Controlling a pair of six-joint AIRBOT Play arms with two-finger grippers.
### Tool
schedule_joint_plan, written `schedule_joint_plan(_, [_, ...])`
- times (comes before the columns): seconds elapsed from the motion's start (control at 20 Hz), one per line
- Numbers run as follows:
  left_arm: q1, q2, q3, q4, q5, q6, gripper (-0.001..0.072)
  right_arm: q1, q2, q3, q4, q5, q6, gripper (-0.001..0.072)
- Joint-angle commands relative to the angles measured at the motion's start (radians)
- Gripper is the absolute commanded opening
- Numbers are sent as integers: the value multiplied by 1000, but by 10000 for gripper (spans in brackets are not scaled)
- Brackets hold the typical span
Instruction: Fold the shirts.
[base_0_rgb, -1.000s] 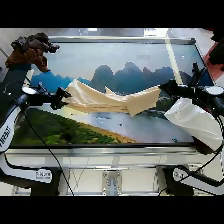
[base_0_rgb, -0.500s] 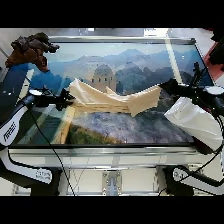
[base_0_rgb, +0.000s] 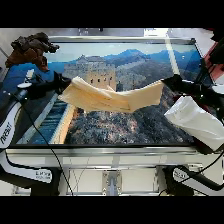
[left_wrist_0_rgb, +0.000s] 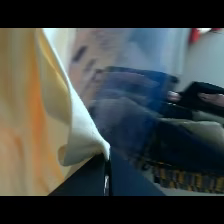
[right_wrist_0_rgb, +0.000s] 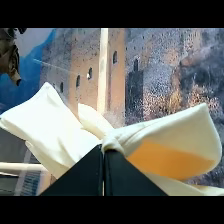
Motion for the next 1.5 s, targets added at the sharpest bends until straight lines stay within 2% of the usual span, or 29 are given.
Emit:
schedule_joint_plan(0.0, [78,103,150,-236,-182,185,8,-56,133,81,-34,45,88,23])
schedule_joint_plan(0.2, [185,365,309,-174,-242,229,8,-179,404,256,-51,129,151,22])
schedule_joint_plan(0.4, [205,661,418,208,-214,212,8,-288,666,460,-126,169,219,21])
schedule_joint_plan(0.5, [206,792,439,397,-124,198,8,-306,747,568,-234,142,261,20])
schedule_joint_plan(0.6, [206,882,445,593,-44,120,8,-306,760,674,-321,129,284,19])
schedule_joint_plan(0.65, [206,898,446,663,-52,89,8,-306,748,703,-322,116,285,19])
schedule_joint_plan(0.8, [206,871,441,708,-188,42,8,-306,653,705,-214,156,272,19])
schedule_joint_plan(0.95, [203,771,441,708,-300,2,8,-303,493,607,13,260,175,20])
schedule_joint_plan(1.05, [175,682,420,721,-335,-2,7,-252,394,480,53,266,119,20])
schedule_joint_plan(1.2, [26,523,322,890,-257,-28,7,-27,256,268,-156,146,98,20])
schedule_joint_plan(1.3, [-93,388,257,1067,-129,-64,8,167,131,139,-352,-80,108,20])
schedule_joint_plan(1.4, [-175,231,243,1285,1,-214,7,292,-22,80,-458,-288,150,19])
schedule_joint_plan(1.45, [-192,163,248,1358,57,-291,8,316,-102,79,-465,-349,167,19])
